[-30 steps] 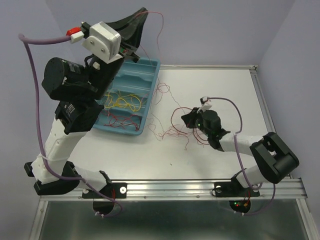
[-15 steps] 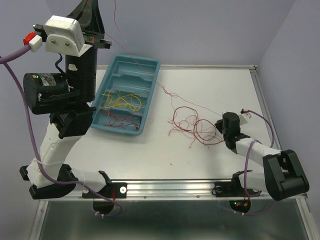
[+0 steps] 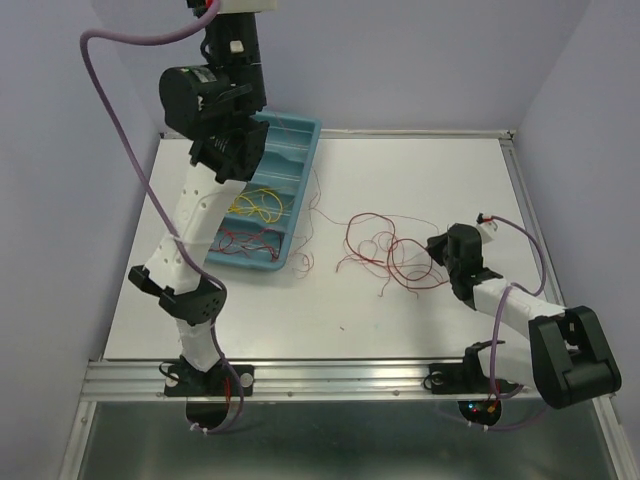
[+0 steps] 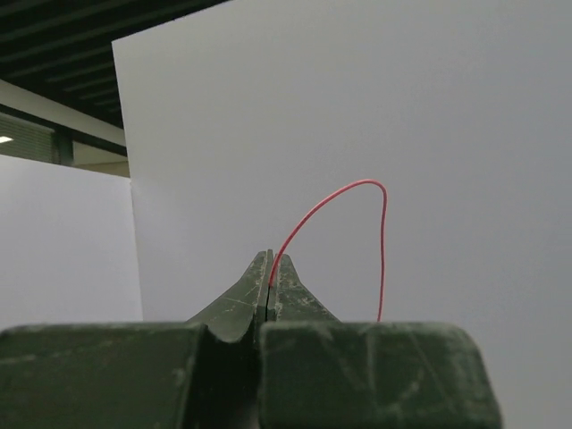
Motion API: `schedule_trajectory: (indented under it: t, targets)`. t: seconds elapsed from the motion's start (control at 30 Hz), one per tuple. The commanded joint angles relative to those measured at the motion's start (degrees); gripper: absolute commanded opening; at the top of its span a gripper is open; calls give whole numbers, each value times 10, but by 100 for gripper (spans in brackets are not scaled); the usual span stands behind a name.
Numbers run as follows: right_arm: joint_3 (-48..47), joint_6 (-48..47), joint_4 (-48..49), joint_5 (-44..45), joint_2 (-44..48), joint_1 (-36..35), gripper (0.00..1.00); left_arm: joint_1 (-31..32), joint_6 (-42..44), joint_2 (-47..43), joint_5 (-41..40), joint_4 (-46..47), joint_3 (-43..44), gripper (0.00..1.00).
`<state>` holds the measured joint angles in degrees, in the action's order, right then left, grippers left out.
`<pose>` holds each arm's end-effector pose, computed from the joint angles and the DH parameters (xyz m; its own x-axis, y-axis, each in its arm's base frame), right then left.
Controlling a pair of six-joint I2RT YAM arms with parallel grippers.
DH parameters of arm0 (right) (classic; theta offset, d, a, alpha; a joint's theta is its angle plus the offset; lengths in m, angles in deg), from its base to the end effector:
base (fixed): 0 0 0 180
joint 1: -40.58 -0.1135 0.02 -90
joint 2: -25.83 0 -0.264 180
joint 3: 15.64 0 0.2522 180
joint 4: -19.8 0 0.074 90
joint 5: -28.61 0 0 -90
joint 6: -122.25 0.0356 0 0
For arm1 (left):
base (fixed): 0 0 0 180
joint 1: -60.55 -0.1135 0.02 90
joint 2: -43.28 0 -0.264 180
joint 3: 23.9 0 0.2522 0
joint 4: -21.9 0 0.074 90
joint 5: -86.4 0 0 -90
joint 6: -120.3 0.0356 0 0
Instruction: Untangle the cables
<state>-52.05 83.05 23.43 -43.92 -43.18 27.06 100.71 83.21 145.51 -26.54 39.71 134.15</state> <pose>0.2284 0.0439 0.1718 -0.2726 0.6947 -0.6656 0.3854 0.7127 0.5861 0.1983 -0.1491 0.6826 0.8490 0.2448 -0.4683 -0.2774 0.9608 -0.0007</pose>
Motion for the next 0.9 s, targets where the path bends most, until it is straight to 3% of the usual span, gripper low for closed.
schedule_trajectory:
  t: [0.0, 0.2, 0.27, 0.3, 0.4, 0.43, 0.53, 0.6, 0.63, 0.67, 0.87]
  targets:
    - [2, -6, 29, -15, 2, -2, 0, -39, 26, -21, 42, 97, -33, 0]
    - [-3, -28, 40, -37, -2, -2, 0, -61, 10, -12, 80, 150, -56, 0]
    - [-13, -54, 42, -88, -18, -2, 12, -61, -25, -40, 97, 128, -79, 0]
    - [-22, -82, 54, -111, -23, -2, 31, -61, -41, -56, 107, 110, -127, 0]
    - [-6, -102, 109, -196, -27, -6, 31, -59, -111, -126, 157, 57, -206, 0]
    - [-3, -111, 143, -214, -29, -8, 40, -54, -131, -142, 166, 46, -258, 0]
    - [-4, -125, 165, -256, -33, -13, 42, -33, -173, -207, 199, 24, -375, 0]
    - [-2, -129, 177, -270, -31, -17, 55, -16, -180, -245, 227, 14, -429, 0]
    - [-3, -135, 182, -272, -24, -19, 69, 4, -170, -254, 227, 11, -470, 0]
    - [1, -138, 181, -265, -18, -21, 73, 13, -163, -260, 220, 10, -485, 0]
    - [16, -148, 186, -256, 20, -22, 78, 16, -142, -243, 169, 15, -491, 0]
